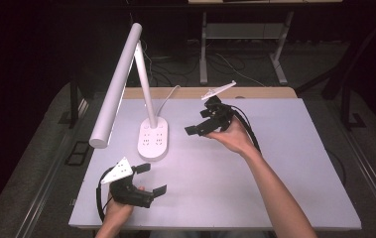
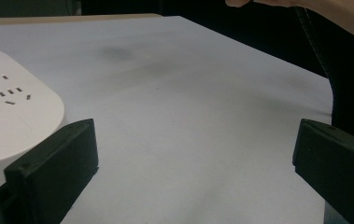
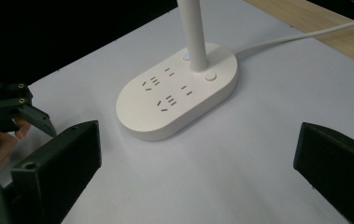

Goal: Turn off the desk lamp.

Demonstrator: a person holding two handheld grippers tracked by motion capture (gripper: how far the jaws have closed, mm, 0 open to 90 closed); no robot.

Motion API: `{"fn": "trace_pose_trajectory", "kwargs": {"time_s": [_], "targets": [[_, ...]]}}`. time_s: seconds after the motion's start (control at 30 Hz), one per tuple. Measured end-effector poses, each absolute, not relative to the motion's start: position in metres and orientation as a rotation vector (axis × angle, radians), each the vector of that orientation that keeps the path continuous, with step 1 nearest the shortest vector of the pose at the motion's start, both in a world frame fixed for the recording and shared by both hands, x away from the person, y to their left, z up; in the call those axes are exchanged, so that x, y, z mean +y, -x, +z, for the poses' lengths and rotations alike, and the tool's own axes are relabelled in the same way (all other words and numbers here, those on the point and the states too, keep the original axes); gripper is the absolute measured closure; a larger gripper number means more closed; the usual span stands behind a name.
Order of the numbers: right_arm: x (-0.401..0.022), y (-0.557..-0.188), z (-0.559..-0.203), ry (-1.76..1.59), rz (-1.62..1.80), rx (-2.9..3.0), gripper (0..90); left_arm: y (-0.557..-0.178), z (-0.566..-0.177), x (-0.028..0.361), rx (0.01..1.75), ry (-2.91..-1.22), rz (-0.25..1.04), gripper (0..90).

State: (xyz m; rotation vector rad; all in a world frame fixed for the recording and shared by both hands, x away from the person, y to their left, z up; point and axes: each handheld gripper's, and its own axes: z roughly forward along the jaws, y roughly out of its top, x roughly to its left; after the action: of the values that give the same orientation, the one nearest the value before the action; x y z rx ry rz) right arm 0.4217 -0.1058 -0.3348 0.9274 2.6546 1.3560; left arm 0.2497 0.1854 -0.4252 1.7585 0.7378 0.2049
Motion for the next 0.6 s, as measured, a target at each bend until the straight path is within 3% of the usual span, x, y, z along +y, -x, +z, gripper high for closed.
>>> {"fn": "trace_pose_trajectory", "kwargs": {"time_s": [0.6], "targets": [[-0.067, -0.457, -0.347, -0.939, 1.343, 2.676, 0.7, -0.250, -0.425, 0.188, 0.742, -1.747, 0.202, 0.0]]}}
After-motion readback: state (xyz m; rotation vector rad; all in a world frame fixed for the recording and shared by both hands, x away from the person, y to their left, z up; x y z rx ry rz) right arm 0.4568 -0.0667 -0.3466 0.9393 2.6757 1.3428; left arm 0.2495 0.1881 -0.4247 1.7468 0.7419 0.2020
